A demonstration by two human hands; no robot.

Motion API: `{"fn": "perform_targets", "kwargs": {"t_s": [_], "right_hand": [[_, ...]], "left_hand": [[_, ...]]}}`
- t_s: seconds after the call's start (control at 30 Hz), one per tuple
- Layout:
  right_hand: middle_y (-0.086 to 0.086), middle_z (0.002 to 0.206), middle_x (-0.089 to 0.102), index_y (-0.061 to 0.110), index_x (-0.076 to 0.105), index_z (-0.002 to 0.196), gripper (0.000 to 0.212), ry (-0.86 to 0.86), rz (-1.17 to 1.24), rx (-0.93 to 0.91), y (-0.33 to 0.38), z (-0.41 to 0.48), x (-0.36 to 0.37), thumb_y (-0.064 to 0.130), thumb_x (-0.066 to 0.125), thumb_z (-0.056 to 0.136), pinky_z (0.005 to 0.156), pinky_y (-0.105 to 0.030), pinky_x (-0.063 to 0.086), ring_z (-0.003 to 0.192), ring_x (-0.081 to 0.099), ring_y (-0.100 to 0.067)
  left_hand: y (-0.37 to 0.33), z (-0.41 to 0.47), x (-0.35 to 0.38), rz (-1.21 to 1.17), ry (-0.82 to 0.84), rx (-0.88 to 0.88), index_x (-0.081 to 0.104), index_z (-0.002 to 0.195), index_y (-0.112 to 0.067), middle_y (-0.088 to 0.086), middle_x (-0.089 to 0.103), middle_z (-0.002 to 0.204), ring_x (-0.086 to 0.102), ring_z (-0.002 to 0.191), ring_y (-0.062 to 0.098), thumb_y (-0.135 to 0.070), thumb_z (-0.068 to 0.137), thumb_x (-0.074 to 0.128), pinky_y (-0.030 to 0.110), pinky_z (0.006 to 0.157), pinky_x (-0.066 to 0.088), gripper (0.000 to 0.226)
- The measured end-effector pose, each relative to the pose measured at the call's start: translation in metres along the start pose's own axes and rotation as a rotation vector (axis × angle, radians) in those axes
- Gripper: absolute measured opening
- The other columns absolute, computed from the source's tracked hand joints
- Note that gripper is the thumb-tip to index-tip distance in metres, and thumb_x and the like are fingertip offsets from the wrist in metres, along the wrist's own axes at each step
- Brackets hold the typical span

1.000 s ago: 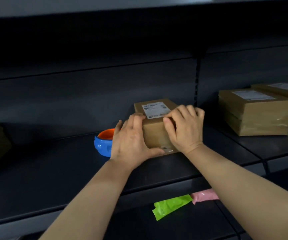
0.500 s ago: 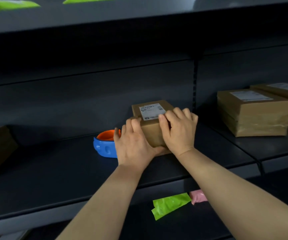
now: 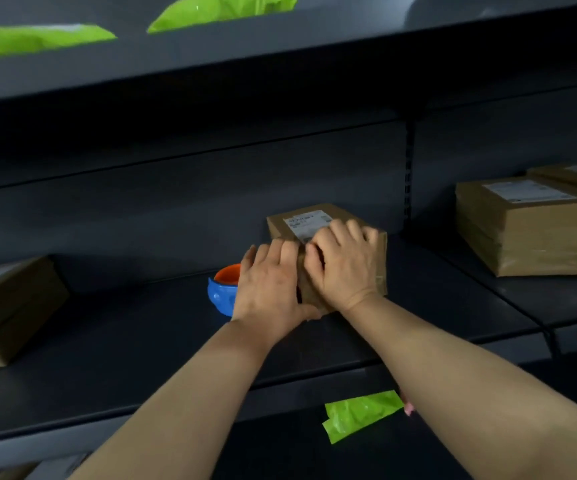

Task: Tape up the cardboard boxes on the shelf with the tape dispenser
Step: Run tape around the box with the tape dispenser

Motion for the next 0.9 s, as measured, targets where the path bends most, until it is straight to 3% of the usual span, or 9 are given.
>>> {"fn": "perform_targets", "kwargs": {"t_s": [0.1, 0.2, 0.3, 0.4, 0.53, 0.73, 0.9], "right_hand": [[-0.001, 0.081, 0.062, 0.017, 0.061, 0.078, 0.040, 0.125, -0.027, 0.070, 0.005, 0.007, -0.003, 0.050, 0.042, 0.090, 0.075, -0.042, 0.036, 0.081, 0.055, -0.024], [-0.001, 0.102, 0.065, 0.021, 0.064, 0.095, 0.050, 0.354, -0.057, 0.033, 0.020, 0.014, 0.011, 0.063, 0.040, 0.088, 0.084, -0.044, 0.037, 0.101, 0.057, -0.023], [0.000, 0.131, 0.060, 0.025, 0.057, 0.127, 0.051, 0.574, -0.087, -0.017, 0.030, 0.010, 0.035, 0.059, 0.039, 0.093, 0.098, -0.044, 0.035, 0.122, 0.052, -0.022], [0.003, 0.138, 0.056, 0.030, 0.051, 0.136, 0.044, 0.603, -0.040, -0.016, 0.028, 0.009, 0.034, 0.047, 0.037, 0.098, 0.103, -0.039, 0.032, 0.126, 0.051, -0.018], [0.010, 0.146, 0.048, 0.038, 0.044, 0.141, 0.043, 0.641, 0.017, -0.011, 0.024, 0.004, 0.024, 0.046, 0.038, 0.099, 0.107, -0.036, 0.028, 0.133, 0.044, -0.013], [0.012, 0.143, 0.051, 0.040, 0.046, 0.138, 0.041, 0.634, 0.024, 0.041, 0.020, 0.001, 0.016, 0.044, 0.041, 0.097, 0.105, -0.037, 0.030, 0.131, 0.047, -0.012], [0.011, 0.142, 0.052, 0.040, 0.046, 0.138, 0.042, 0.648, -0.021, 0.050, 0.019, 0.001, 0.016, 0.043, 0.041, 0.096, 0.102, -0.038, 0.031, 0.130, 0.047, -0.013]], "left_hand": [[0.020, -0.005, 0.005, -0.162, 0.159, 0.039, 0.030, 0.136, -0.024, -0.006, 0.042, 0.136, 0.041, 0.126, 0.016, -0.051, 0.058, 0.086, 0.032, 0.110, 0.031, 0.100], [0.067, -0.019, 0.002, -0.150, 0.234, -0.043, 0.006, 0.153, -0.023, -0.004, 0.019, 0.159, 0.020, 0.144, 0.014, -0.049, 0.058, 0.087, 0.032, 0.118, 0.015, 0.128], [0.094, -0.029, 0.008, 0.011, 0.282, -0.033, 0.010, 0.153, -0.020, 0.000, 0.025, 0.157, 0.021, 0.144, 0.015, -0.056, 0.071, 0.076, 0.032, 0.120, 0.003, 0.111], [0.083, -0.031, 0.017, 0.026, 0.323, 0.115, 0.017, 0.151, -0.024, -0.003, 0.037, 0.151, 0.029, 0.140, 0.012, -0.062, 0.082, 0.060, 0.032, 0.121, 0.002, 0.090], [0.085, -0.033, 0.024, 0.009, 0.332, 0.132, 0.022, 0.150, -0.029, -0.005, 0.042, 0.148, 0.036, 0.136, 0.012, -0.073, 0.082, 0.047, 0.036, 0.121, 0.010, 0.085], [0.097, -0.038, 0.023, 0.131, 0.304, 0.153, 0.043, 0.135, -0.031, -0.009, 0.054, 0.130, 0.043, 0.125, 0.011, -0.095, 0.060, 0.002, 0.042, 0.119, 0.012, 0.107], [0.111, -0.041, 0.023, 0.199, 0.315, 0.198, 0.040, 0.137, -0.031, -0.009, 0.052, 0.132, 0.040, 0.129, 0.009, -0.096, 0.055, -0.008, 0.045, 0.119, 0.003, 0.115]]}}
Point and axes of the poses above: each hand's wrist, its own z-axis towards the middle knuckle, its own x-axis out of the palm, y = z × x, the point moved 10 cm from there along z, towards the middle knuckle
